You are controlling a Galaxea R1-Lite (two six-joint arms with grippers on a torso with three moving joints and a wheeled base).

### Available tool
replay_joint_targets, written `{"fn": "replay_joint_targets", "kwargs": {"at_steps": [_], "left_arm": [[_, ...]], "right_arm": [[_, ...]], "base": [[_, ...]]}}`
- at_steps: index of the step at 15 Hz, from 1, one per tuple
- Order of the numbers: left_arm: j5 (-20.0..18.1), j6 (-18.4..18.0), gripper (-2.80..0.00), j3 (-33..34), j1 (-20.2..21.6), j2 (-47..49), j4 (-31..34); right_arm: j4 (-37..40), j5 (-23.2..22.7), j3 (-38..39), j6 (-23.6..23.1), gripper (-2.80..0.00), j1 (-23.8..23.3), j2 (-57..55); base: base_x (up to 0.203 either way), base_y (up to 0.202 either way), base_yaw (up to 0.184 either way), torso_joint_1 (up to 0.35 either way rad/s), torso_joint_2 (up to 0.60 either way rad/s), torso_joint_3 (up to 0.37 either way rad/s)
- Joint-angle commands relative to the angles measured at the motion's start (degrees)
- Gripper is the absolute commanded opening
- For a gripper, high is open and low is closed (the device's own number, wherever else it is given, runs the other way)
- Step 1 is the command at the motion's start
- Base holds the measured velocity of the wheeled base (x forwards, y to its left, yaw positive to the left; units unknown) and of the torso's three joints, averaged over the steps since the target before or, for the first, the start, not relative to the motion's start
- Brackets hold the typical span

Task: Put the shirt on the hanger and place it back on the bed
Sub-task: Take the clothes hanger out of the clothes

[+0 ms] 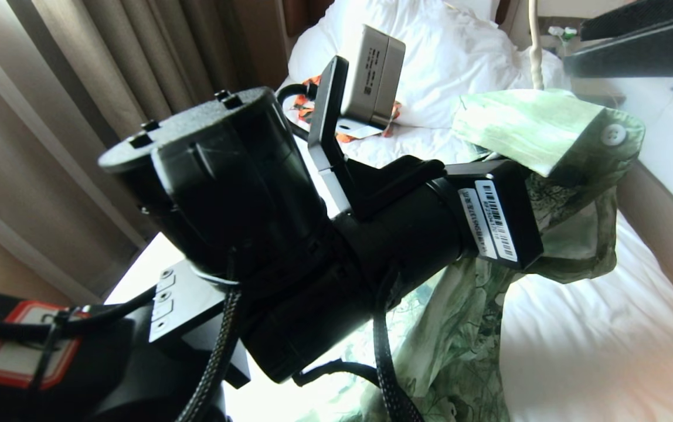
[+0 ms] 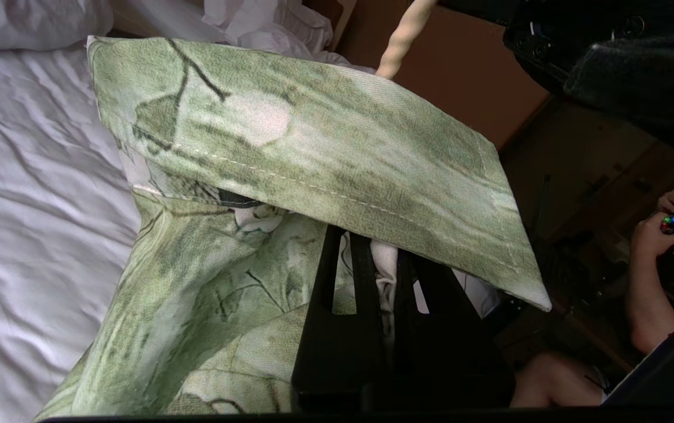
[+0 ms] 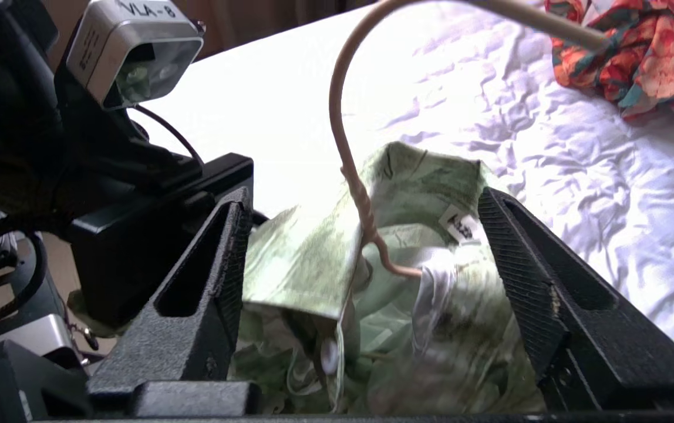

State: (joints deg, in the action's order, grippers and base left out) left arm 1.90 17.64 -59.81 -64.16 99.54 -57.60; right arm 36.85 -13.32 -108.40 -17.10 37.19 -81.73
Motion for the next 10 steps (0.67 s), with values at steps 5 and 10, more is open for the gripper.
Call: {"fn": "replay_joint_targets", "kwargs": {"at_steps": [5,10], "left_arm": [[0.03,0.11,-2.80,1.25,0.00,-1.17,-2.92],[0.03,0.29,-2.80,2.85,0.00,-1.80,-3.57]], "right_arm": [[-2.73,1.88,2.40,-1.53,-2.80,2.55,-3.24],[-7.59,7.95,1.88,-3.03,-2.80,5.79,-5.28]], "base": [[0.000,0.000,0.000,0.000,0.00,0.000],[0.000,0.000,0.000,0.000,0.00,0.000]]}}
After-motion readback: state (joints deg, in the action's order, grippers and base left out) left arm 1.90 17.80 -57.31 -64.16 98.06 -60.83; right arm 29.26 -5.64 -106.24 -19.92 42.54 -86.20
